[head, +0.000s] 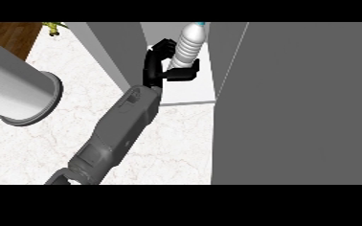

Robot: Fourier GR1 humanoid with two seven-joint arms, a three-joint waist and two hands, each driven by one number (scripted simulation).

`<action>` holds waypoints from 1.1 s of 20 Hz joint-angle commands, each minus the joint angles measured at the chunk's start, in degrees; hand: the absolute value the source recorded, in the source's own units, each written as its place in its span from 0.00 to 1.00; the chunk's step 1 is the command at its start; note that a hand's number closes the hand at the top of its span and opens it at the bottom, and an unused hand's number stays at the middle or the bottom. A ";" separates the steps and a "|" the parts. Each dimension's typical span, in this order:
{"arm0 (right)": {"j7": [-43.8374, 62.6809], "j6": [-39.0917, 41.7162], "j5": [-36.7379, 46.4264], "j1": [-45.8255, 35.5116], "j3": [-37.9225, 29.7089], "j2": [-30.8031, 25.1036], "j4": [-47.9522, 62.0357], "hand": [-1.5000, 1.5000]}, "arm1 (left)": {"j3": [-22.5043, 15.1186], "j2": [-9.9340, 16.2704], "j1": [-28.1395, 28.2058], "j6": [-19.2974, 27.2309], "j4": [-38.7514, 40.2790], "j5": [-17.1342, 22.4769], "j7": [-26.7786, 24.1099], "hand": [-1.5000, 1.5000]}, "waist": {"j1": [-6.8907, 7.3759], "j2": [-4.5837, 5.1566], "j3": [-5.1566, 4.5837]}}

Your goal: Pick up the bottled water, place it into the cabinet and close the cabinet

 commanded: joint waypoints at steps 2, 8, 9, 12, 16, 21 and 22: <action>2.18 0.54 -6.30 0.33 -1.70 -0.28 -4.07 0.00 | -0.92 0.40 -5.11 7.04 8.97 -4.37 -0.82 1.00 | 0.22 0.35 0.03; -0.22 2.58 -5.49 1.04 -0.70 0.02 -3.38 0.00 | -1.54 1.34 -10.89 11.63 17.32 -7.23 1.65 0.00 | -0.93 0.53 0.00; -0.31 2.93 -5.60 0.77 -1.81 -0.44 -2.43 0.00 | -0.95 0.51 -10.54 12.90 18.22 -7.05 0.51 0.00 | -1.11 0.72 -0.01; 0.08 3.12 -6.03 1.66 -1.97 -0.36 -4.80 0.00 | 0.01 1.61 -10.13 14.13 18.59 -7.04 -2.42 0.00 | -0.51 0.63 -0.07; -1.09 4.32 -5.60 1.14 -2.41 -0.80 -3.16 0.00 | 1.74 1.17 -12.40 9.50 16.09 -5.94 -6.46 0.00 | -0.87 0.85 -0.10; -1.20 4.38 -4.99 1.54 -1.86 -0.40 -2.93 0.00 | 9.55 0.23 -11.50 1.45 6.46 1.13 -16.19 1.00 | 0.02 0.63 -0.21; -1.68 4.19 -4.42 0.58 -1.82 0.11 -1.79 0.00 | 9.52 -0.14 -10.36 -0.79 6.65 1.65 -17.24 1.00 | -0.28 0.59 -0.15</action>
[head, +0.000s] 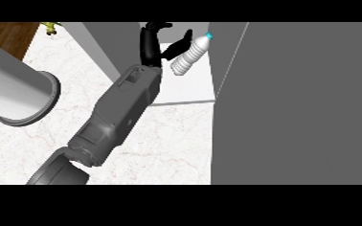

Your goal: Pick up the bottled water, place it into the cabinet and close the cabinet

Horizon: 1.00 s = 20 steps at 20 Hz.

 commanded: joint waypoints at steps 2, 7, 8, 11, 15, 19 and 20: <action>2.27 0.68 -4.05 1.11 -0.54 -0.77 -5.56 0.00 | 2.93 -0.56 0.09 -12.31 -4.20 3.97 -4.08 1.00 | 0.46 -0.34 0.02; 4.99 0.18 -3.24 1.71 0.47 -0.36 -7.25 0.00 | -0.26 -0.58 2.21 -12.92 -5.12 6.34 -4.95 1.00 | 0.83 -1.13 0.13; 4.67 0.54 -3.73 -0.55 0.06 -0.35 -5.26 0.00 | -0.91 -0.58 3.34 -13.44 -5.81 7.89 -5.43 1.00 | 0.85 -1.05 0.14; 6.13 -0.59 -1.06 1.04 2.62 0.84 -8.65 0.00 | -5.04 -0.58 6.17 -12.84 -9.39 9.82 -4.30 1.00 | 1.08 -1.35 0.12; 7.23 -1.57 -0.63 1.01 2.65 0.70 -8.42 0.00 | -9.54 -0.59 10.54 -19.12 -18.50 15.06 -0.10 1.00 | 1.83 -1.68 0.09; 6.69 -1.91 2.00 1.29 5.91 1.43 -8.99 0.00 | -16.82 -0.59 17.56 -22.56 -28.60 18.98 1.39 0.00 | 2.42 -2.06 0.06; 8.00 -2.22 2.36 1.46 6.17 0.96 -10.07 0.00 | -18.12 -0.59 23.87 -25.50 -29.18 18.33 -0.74 0.00 | 3.72 -2.05 0.00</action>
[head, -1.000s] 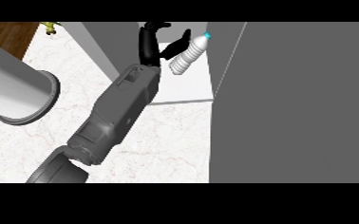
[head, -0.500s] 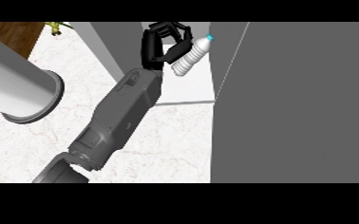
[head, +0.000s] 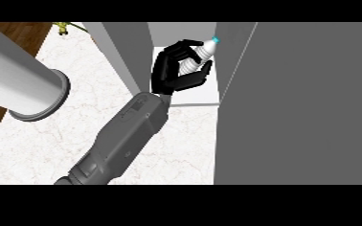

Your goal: Pick up the bottled water, place it into the cabinet and close the cabinet

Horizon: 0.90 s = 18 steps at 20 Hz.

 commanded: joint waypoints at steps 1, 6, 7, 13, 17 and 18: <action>3.70 -2.24 1.77 2.81 2.40 0.92 -9.36 0.00 | -3.90 0.00 5.60 -3.08 -8.50 2.17 2.68 0.00 | 1.17 -0.22 0.02; 2.15 -2.51 2.46 5.97 2.00 -0.31 -9.33 0.00 | -11.75 1.68 20.13 -2.04 -22.15 0.89 4.79 0.00 | 2.81 -0.91 0.05; 2.34 -3.24 3.69 5.53 2.80 0.16 -9.86 0.00 | -12.78 1.62 23.55 -0.94 -23.67 -0.12 2.23 0.00 | 2.80 -0.70 0.03; 2.17 -4.48 4.09 7.07 3.79 -0.60 -11.44 0.00 | -14.91 10.94 38.61 1.49 -38.41 -1.56 -0.37 0.00 | 3.40 -0.50 0.01; 1.53 -0.71 9.35 4.86 6.04 -5.38 -8.64 1.00 | -14.29 16.54 45.85 0.74 -47.78 0.06 -0.12 0.00 | 4.00 -0.54 -0.02; 0.59 1.12 8.59 6.23 4.01 -8.15 -9.62 1.00 | -14.24 18.30 48.42 -1.43 -47.95 0.46 -1.53 0.00 | 3.53 -0.65 -0.04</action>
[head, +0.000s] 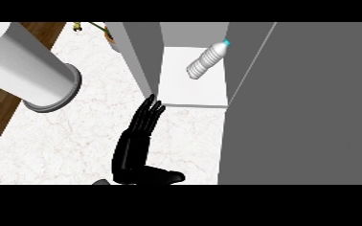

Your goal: Pick up the bottled water, place it into the cabinet and close the cabinet

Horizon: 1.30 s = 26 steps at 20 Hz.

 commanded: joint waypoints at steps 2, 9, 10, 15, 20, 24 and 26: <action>2.55 4.02 10.17 -3.05 0.10 -7.05 -7.73 1.00 | 0.64 8.17 8.89 -3.43 -8.09 0.69 -2.14 0.00 | 1.23 -0.09 -0.15; 5.26 7.15 12.85 -10.05 1.87 -13.27 -10.50 1.00 | 4.99 19.61 17.89 -11.71 -13.51 2.44 -7.31 0.00 | 1.55 -0.08 -0.33; 6.24 7.24 13.44 -9.73 2.80 -14.11 -11.72 1.00 | 5.17 20.08 19.10 -11.69 -15.17 2.38 -8.11 0.00 | 1.18 -0.34 -0.36; 12.32 4.47 12.54 -14.53 10.88 -11.42 -11.71 1.00 | 9.29 26.88 25.88 -17.88 -16.57 4.72 -12.28 0.00 | 1.99 0.23 -0.48; 22.08 2.86 10.02 -20.50 16.91 -9.69 -9.80 1.00 | 11.76 31.88 30.10 -23.32 -18.01 5.76 -14.90 0.00 | 3.28 1.28 -0.50; 26.11 3.49 8.11 -27.31 18.97 -9.19 -7.68 1.00 | 13.11 34.99 31.41 -27.58 -18.49 6.55 -15.44 0.00 | 4.55 1.74 -0.53; 26.31 4.49 8.52 -31.67 18.59 -9.90 -7.05 1.00 | 13.82 35.04 31.30 -28.49 -16.68 6.99 -15.89 0.00 | 5.19 1.86 -0.70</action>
